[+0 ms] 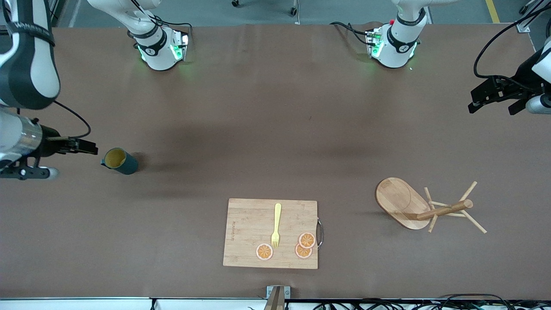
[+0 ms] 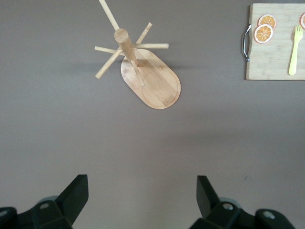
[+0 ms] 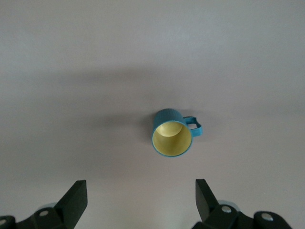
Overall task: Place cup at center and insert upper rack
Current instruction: 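Reach the right gripper down to the teal mug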
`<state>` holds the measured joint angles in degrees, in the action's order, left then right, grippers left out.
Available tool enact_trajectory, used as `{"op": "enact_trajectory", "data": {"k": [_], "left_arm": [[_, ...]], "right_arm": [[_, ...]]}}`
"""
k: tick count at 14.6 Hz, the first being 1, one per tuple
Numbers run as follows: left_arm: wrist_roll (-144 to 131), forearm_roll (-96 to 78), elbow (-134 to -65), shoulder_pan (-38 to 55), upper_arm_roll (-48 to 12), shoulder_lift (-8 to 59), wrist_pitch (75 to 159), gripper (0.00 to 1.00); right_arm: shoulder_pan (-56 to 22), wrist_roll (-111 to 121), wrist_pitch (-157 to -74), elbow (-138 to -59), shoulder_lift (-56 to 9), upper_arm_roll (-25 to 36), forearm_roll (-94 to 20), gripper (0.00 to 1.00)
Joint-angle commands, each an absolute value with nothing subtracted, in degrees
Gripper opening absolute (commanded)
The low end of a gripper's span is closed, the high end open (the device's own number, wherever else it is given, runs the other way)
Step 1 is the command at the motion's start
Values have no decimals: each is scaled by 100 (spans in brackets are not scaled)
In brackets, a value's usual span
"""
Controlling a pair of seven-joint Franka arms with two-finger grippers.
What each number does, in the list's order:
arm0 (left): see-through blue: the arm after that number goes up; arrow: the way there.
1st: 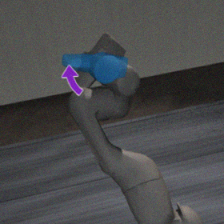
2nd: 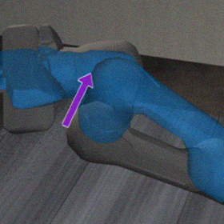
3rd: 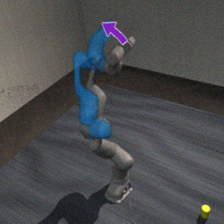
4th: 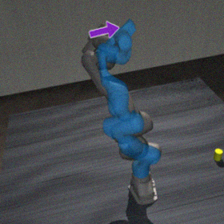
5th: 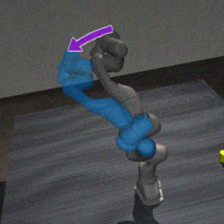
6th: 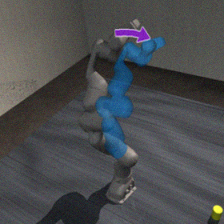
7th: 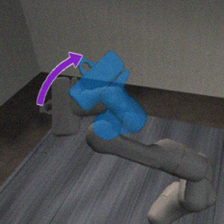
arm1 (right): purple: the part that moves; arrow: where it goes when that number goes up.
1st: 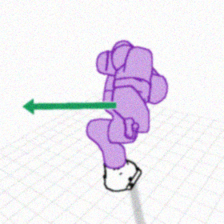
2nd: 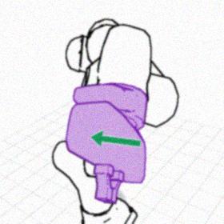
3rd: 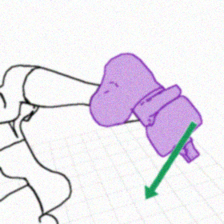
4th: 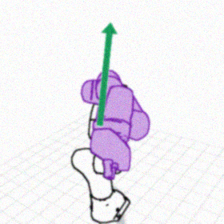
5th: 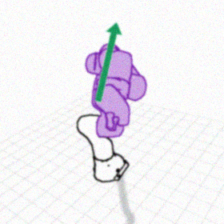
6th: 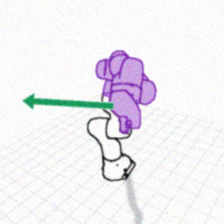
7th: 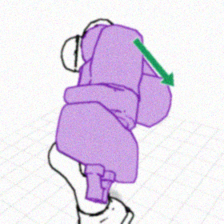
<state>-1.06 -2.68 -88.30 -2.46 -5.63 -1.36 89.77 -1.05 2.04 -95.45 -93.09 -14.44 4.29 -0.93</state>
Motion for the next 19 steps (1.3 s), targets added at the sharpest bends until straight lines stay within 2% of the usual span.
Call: {"op": "enact_trajectory", "data": {"k": [1, 4, 9, 16, 19], "left_arm": [[26, -308, -8930, -290, -580, -281, 8965, 100], [26, -316, -8930, -290, -580, -281, 8965, 100], [26, -316, -8930, -290, -580, -281, 8965, 100], [26, -334, -8930, -290, -580, -281, 8965, 100], [26, -334, -8930, -290, -580, -281, 8965, 100]], "right_arm": [[-202, 71, -9658, -9606, -1546, 431, -53, 100], [-299, -334, -9966, -9711, -1924, 431, 26, 100], [-281, -334, -10959, -10625, -1942, 431, 18, 100], [-193, -334, -11303, -10854, -2355, 431, 18, 99], [-193, -334, -11443, -10854, -2513, 431, 18, 93]]}}
